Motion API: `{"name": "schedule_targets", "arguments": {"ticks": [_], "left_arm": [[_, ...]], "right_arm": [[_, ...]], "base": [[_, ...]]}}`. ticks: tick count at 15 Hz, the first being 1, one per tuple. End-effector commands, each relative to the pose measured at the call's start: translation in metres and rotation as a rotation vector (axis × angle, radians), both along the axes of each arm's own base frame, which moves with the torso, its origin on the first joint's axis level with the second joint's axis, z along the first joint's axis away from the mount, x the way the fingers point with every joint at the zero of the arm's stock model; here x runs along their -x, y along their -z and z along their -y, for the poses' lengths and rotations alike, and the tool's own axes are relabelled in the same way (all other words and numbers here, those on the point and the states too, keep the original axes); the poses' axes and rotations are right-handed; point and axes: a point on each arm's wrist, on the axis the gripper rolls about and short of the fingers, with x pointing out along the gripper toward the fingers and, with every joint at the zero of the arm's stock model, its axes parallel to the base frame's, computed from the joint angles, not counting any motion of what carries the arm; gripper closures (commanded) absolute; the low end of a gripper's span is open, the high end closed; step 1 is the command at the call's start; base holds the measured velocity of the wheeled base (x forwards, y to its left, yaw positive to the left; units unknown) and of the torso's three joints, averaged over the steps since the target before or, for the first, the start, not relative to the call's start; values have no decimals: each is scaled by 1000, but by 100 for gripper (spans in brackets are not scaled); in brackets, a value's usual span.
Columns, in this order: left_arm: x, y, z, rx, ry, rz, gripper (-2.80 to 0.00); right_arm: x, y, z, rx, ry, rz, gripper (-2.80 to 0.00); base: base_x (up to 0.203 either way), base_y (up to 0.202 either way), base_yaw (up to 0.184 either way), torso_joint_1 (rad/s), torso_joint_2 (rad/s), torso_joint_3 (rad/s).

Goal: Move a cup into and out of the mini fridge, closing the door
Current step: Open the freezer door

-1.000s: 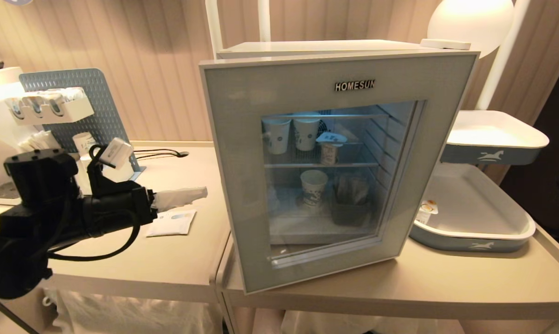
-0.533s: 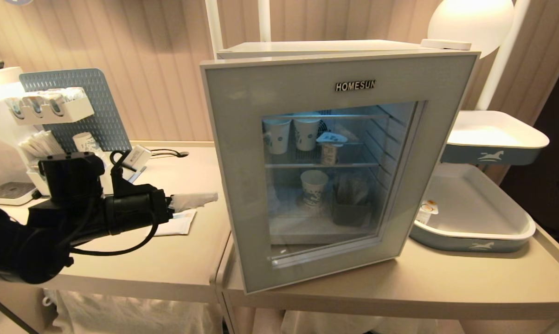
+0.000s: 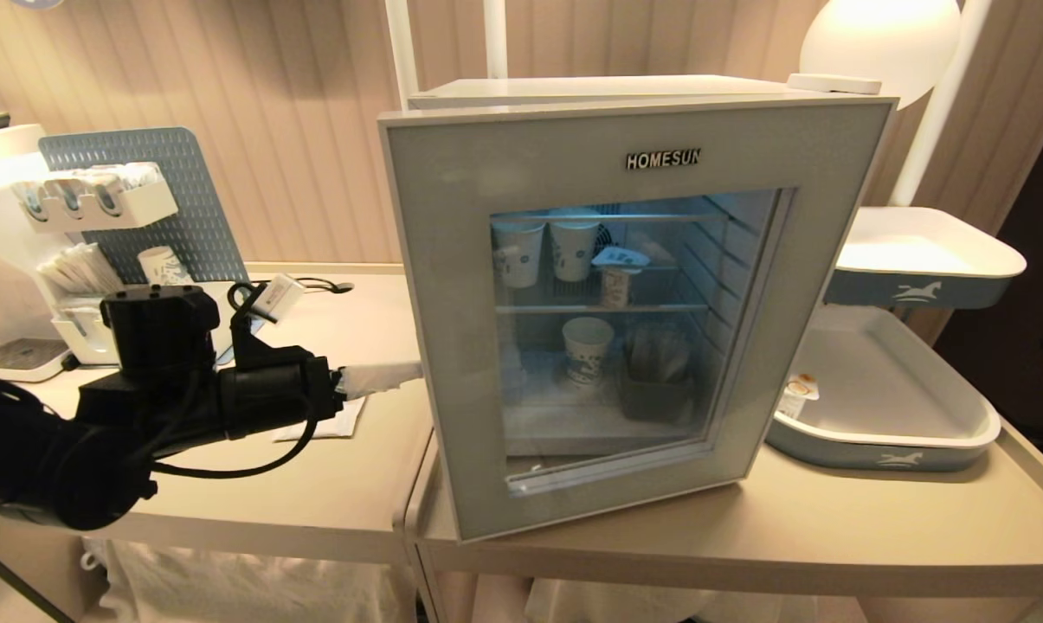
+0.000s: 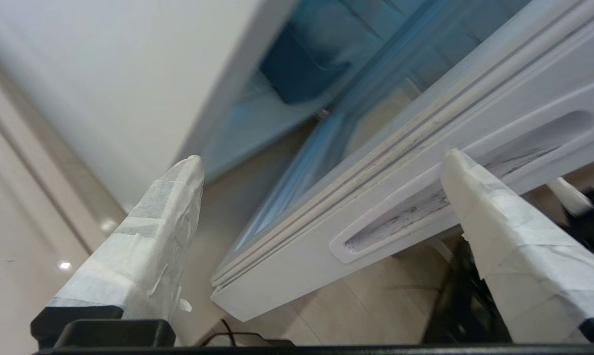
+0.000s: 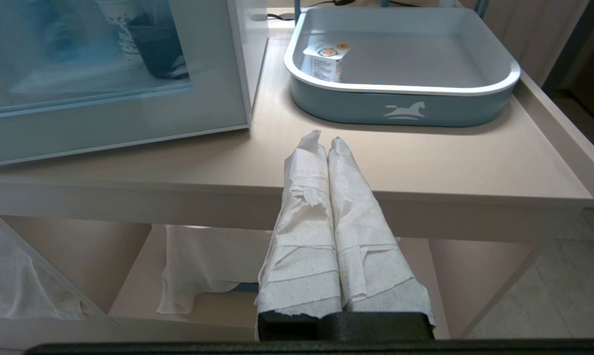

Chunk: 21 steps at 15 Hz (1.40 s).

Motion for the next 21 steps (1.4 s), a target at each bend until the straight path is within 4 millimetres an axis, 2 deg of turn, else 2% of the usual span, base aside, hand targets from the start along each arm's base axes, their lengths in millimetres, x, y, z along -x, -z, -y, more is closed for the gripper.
{"name": "schedule_targets", "arguments": {"ticks": [1, 5, 9, 13, 14, 17, 21], "left_arm": [[-3, 3, 0, -17, -59, -4, -280], [-7, 7, 0, -26, -79, -8, -280], [1, 6, -5, -11, -46, -20, -280], [14, -1, -20, 17, 17, 1, -280], [17, 2, -22, 12, 17, -3, 0], [19, 5, -23, -3, 19, 32, 0], [1, 7, -21, -4, 20, 41, 0]], "right_arm": [[0, 0, 0, 0, 0, -2, 0], [0, 0, 0, 0, -1, -2, 0], [0, 0, 0, 0, 1, -2, 0], [0, 0, 0, 0, 1, -2, 0], [0, 0, 0, 0, -1, -2, 0], [0, 0, 0, 0, 1, -2, 0], [0, 0, 0, 0, 0, -2, 0]], "base": [[0, 0, 0, 0, 0, 0], [0, 0, 0, 0, 0, 0], [0, 0, 0, 0, 0, 0], [0, 0, 0, 0, 0, 0], [0, 0, 0, 0, 0, 0], [0, 0, 0, 0, 0, 0], [0, 0, 0, 0, 0, 0]]}}
